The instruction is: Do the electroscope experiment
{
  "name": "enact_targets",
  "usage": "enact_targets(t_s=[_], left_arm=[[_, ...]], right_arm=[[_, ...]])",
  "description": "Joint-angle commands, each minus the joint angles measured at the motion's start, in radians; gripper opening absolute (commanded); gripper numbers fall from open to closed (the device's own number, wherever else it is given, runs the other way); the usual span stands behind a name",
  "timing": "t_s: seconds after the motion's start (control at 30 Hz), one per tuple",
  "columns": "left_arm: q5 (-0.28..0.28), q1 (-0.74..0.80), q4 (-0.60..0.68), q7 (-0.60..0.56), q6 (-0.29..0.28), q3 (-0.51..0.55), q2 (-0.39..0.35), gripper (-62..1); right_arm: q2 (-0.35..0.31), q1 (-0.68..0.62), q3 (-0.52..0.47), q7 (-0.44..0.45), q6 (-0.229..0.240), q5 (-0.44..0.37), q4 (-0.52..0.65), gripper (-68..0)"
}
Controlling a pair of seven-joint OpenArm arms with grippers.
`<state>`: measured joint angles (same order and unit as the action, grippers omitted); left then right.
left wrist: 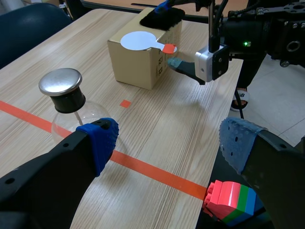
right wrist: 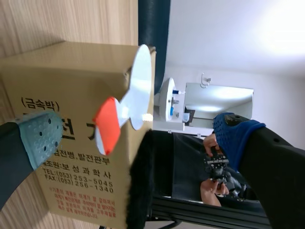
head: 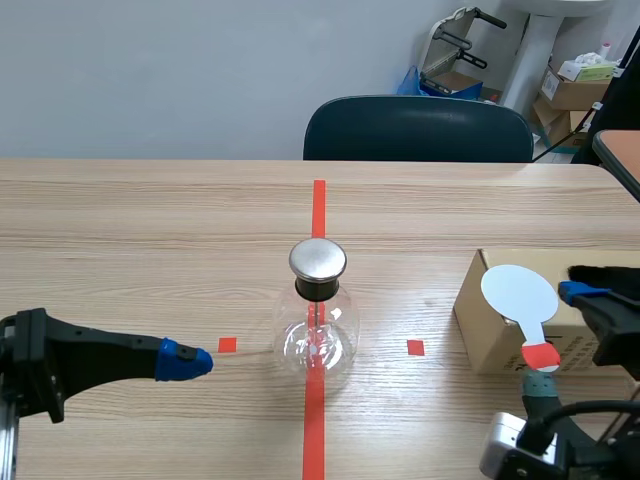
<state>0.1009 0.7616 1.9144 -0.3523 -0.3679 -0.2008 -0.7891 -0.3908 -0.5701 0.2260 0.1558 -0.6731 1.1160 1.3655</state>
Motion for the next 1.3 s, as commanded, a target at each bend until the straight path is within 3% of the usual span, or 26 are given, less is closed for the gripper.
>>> enact_targets(t_s=[0.0,0.23,0.4,0.57,0.63,0.77,0.97,1.1,1.13,1.27], left_arm=[[0.007,0.000,0.011,-0.018,0.002,-0.003,0.010,-14.9],[0.007,0.000,0.011,-0.017,0.002,-0.003,0.010,-14.9],[0.007,0.000,0.011,-0.014,0.006,-0.003,0.010,-14.9],[0.007,0.000,0.011,-0.014,0.006,-0.001,0.010,-14.9],[0.007,0.000,0.011,-0.014,0.006,-0.001,0.010,-14.9],[0.007,0.000,0.011,-0.014,0.007,-0.001,0.010,-14.9],[0.007,0.000,0.011,-0.014,0.007,-0.001,0.010,-14.9],[0.007,0.000,0.011,-0.014,0.007,-0.001,0.010,-14.9],[0.007,0.000,0.011,-0.014,0.007,-0.001,0.010,-14.9],[0.007,0.000,0.011,-0.014,0.007,-0.001,0.010,-14.9]], right_arm=[[-0.014,0.018,0.001,0.000,-0.011,-0.001,0.004,0.4],[-0.014,0.024,0.005,0.043,-0.007,-0.001,-0.005,0.4],[-0.014,0.021,0.005,0.051,0.042,-0.002,-0.005,0.4],[-0.014,0.018,0.004,0.041,0.042,-0.002,-0.005,0.4],[-0.014,0.018,0.004,0.036,0.041,-0.002,-0.005,-6.6],[-0.014,0.019,0.003,0.026,0.041,-0.002,-0.005,-28.6],[-0.014,0.019,0.003,0.018,0.041,-0.002,-0.005,-45.7],[-0.014,0.019,0.003,0.014,0.041,-0.002,-0.005,-64.2],[-0.014,0.019,0.003,0.015,0.041,-0.002,-0.005,-66.9],[-0.014,0.019,0.003,0.015,0.041,-0.002,-0.005,-66.7]])
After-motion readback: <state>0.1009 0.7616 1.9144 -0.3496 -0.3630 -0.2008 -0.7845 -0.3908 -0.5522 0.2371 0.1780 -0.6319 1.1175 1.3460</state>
